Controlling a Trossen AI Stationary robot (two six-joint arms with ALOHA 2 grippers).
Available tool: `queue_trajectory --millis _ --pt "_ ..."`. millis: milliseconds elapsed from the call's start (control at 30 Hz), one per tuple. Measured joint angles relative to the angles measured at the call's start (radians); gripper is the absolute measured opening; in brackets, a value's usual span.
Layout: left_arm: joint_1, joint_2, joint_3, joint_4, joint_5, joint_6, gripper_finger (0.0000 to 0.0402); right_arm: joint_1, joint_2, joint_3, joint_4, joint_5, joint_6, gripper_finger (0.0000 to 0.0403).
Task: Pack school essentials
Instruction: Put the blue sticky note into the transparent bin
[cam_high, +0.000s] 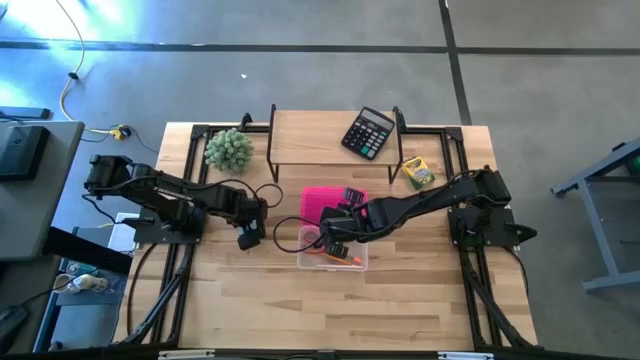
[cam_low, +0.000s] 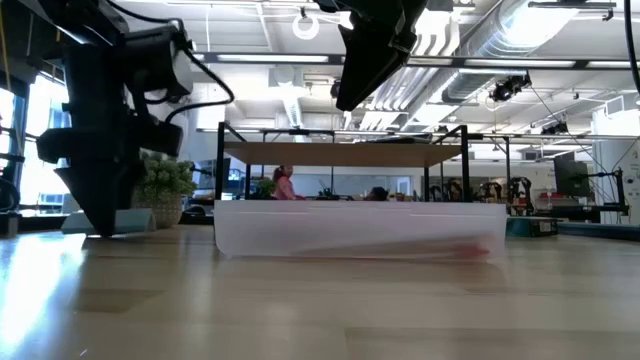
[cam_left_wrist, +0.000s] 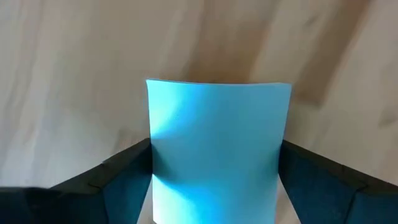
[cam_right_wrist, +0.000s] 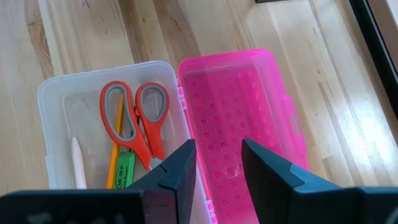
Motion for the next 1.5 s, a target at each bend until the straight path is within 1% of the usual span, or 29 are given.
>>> queue_trajectory --millis 133,233,500,767,933,1133,1333,1500 --pt "-0.036 -0.008 0.002 0.058 -0.001 0.001 0.0314 0.000 0.000 0.000 0.000 0.000 0.000 0.0122" --pt "-0.064 -0.008 0.025 0.076 -0.008 0.000 0.0314 0.000 0.000 0.000 0.000 0.000 0.000 0.0122" --pt "-0.176 -0.003 0.139 0.084 -0.096 0.020 0.0314 0.000 0.000 0.000 0.001 0.000 0.000 0.0122" --pt "-0.258 0.058 0.226 0.173 -0.170 0.073 0.0314 0.000 0.000 0.000 0.010 0.000 0.000 0.0122" --pt "-0.281 0.139 0.288 0.208 -0.187 0.101 0.0314 0.000 0.000 0.000 0.022 0.000 0.000 0.0122" --pt "-0.283 0.232 0.374 0.209 -0.186 0.120 0.0314 0.000 0.000 0.000 0.021 0.000 0.000 0.0122" --pt "-0.284 0.293 0.429 0.215 -0.186 0.129 0.0314 0.000 0.000 0.000 0.021 0.000 0.000 0.0122" --pt "-0.283 0.325 0.458 0.261 -0.186 0.143 0.0314 0.000 0.000 0.000 0.022 0.000 0.000 0.0122"
